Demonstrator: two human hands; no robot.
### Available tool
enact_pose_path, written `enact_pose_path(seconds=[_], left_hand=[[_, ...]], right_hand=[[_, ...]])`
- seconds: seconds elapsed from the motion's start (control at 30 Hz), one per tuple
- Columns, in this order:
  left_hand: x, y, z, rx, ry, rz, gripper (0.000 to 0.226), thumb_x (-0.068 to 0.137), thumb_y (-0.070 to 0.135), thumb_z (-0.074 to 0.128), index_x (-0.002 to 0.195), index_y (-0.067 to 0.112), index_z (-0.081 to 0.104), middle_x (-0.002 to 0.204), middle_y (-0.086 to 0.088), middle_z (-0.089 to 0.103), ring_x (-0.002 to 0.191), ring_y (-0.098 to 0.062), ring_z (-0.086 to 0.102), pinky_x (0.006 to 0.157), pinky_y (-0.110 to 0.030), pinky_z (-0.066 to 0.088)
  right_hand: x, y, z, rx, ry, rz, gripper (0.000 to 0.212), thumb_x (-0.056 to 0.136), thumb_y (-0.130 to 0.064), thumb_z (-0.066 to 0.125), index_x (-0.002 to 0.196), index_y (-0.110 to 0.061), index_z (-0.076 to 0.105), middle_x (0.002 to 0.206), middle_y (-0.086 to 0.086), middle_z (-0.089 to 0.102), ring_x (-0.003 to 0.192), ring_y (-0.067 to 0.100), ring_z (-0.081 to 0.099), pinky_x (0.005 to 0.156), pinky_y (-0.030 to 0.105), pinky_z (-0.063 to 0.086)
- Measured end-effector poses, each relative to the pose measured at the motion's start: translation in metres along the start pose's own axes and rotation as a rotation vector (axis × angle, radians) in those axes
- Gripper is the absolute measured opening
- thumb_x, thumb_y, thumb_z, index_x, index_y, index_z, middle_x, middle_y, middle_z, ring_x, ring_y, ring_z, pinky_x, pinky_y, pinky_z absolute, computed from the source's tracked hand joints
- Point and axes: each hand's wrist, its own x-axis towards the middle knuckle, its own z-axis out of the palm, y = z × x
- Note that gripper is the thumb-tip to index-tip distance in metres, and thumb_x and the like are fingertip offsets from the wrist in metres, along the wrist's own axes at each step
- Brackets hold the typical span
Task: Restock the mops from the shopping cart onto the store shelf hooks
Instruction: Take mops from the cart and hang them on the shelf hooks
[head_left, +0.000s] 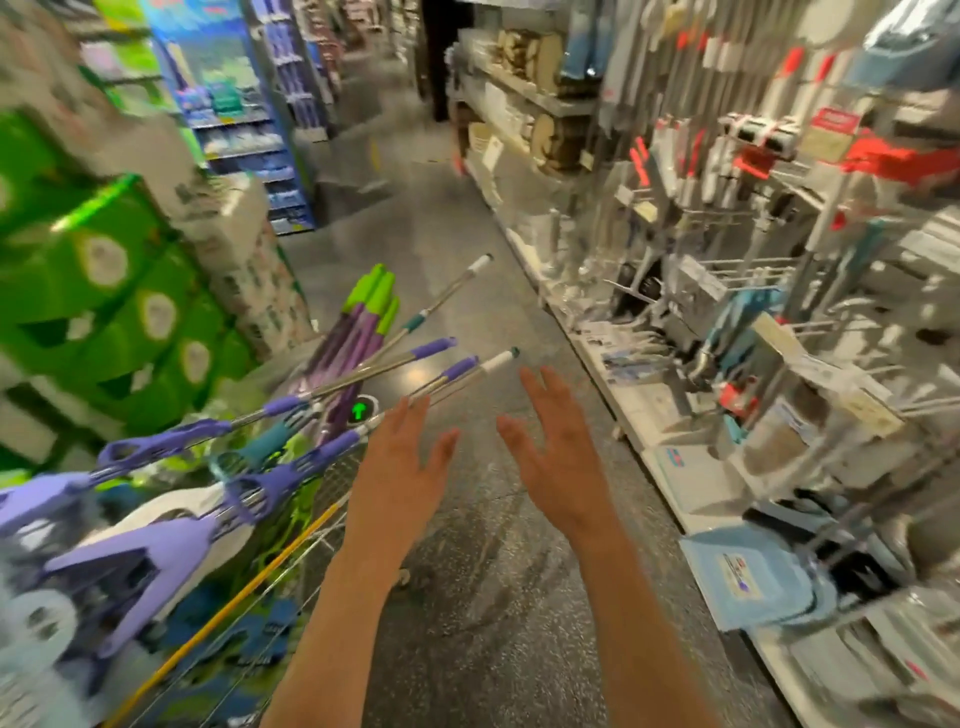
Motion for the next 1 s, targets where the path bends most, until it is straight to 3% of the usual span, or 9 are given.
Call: enact_pose_path(seconds=[0.2,0.3,0.47,0.57,0.8,0.9,1.0], left_hand=[[-0.034,-0.063,-0.07,-0.094,0.116,-0.155,0.073,0.089,0.06,0.04,0.153,0.024,0.04,0.162,0.0,0.033,0.15,-0.019,0.028,0.12,-0.039,0.027],[-0.063,-0.104,-0.11,-0.13,0.176,-0.226,0.058,0.1,0.047,0.047,0.153,0.026,0.037,0.163,-0.001,0.031,0.151,-0.019,0.026,0.12,-0.04,0.025],[-0.113,-0.168,-0.169,-0.146,0.255,-0.358,0.069,0.093,0.058,0.041,0.155,0.026,0.036,0.163,0.003,0.031,0.151,-0.018,0.027,0.121,-0.043,0.027],[-0.139,-0.204,-0.194,-0.165,0.304,-0.41,0.057,0.1,0.047,0.048,0.152,0.024,0.041,0.157,-0.002,0.042,0.144,-0.022,0.038,0.115,-0.045,0.036],[-0.17,-0.255,-0.222,-0.332,0.349,-0.555,0.057,0.099,0.051,0.046,0.151,0.026,0.044,0.152,-0.008,0.048,0.134,-0.029,0.049,0.11,-0.048,0.041],[-0.17,-0.267,-0.225,-0.405,0.37,-0.576,0.057,0.098,0.054,0.045,0.149,0.029,0.046,0.155,-0.002,0.045,0.139,-0.022,0.044,0.114,-0.042,0.038],[-0.161,-0.274,-0.227,-0.478,0.398,-0.591,0.05,0.101,0.049,0.046,0.147,0.03,0.048,0.15,0.001,0.05,0.134,-0.017,0.048,0.101,-0.028,0.038]], right_hand=[[-0.002,-0.057,0.078,0.016,-0.08,-0.113,0.078,0.091,-0.074,0.04,0.156,-0.033,0.028,0.166,-0.008,0.015,0.153,0.009,0.009,0.125,0.036,0.014],[-0.015,-0.091,0.132,0.045,-0.147,-0.139,0.072,0.093,-0.06,0.052,0.154,-0.026,0.034,0.165,-0.005,0.02,0.152,0.012,0.015,0.124,0.039,0.019],[-0.052,-0.142,0.209,0.057,-0.272,-0.199,0.072,0.091,-0.061,0.047,0.154,-0.029,0.033,0.165,-0.004,0.023,0.152,0.014,0.018,0.122,0.038,0.02],[-0.07,-0.164,0.249,0.035,-0.348,-0.202,0.079,0.089,-0.073,0.038,0.156,-0.031,0.029,0.166,-0.01,0.016,0.153,0.009,0.012,0.124,0.038,0.016],[-0.09,-0.195,0.304,0.027,-0.506,-0.234,0.075,0.087,-0.069,0.036,0.156,-0.042,0.021,0.165,-0.018,0.01,0.152,0.002,0.007,0.118,0.029,0.018],[-0.082,-0.2,0.319,0.022,-0.522,-0.248,0.075,0.087,-0.069,0.035,0.156,-0.04,0.026,0.165,-0.018,0.014,0.151,0.003,0.012,0.115,0.028,0.022],[-0.067,-0.2,0.335,0.038,-0.553,-0.241,0.076,0.086,-0.07,0.036,0.155,-0.038,0.028,0.164,-0.018,0.017,0.151,0.003,0.013,0.118,0.032,0.024]])
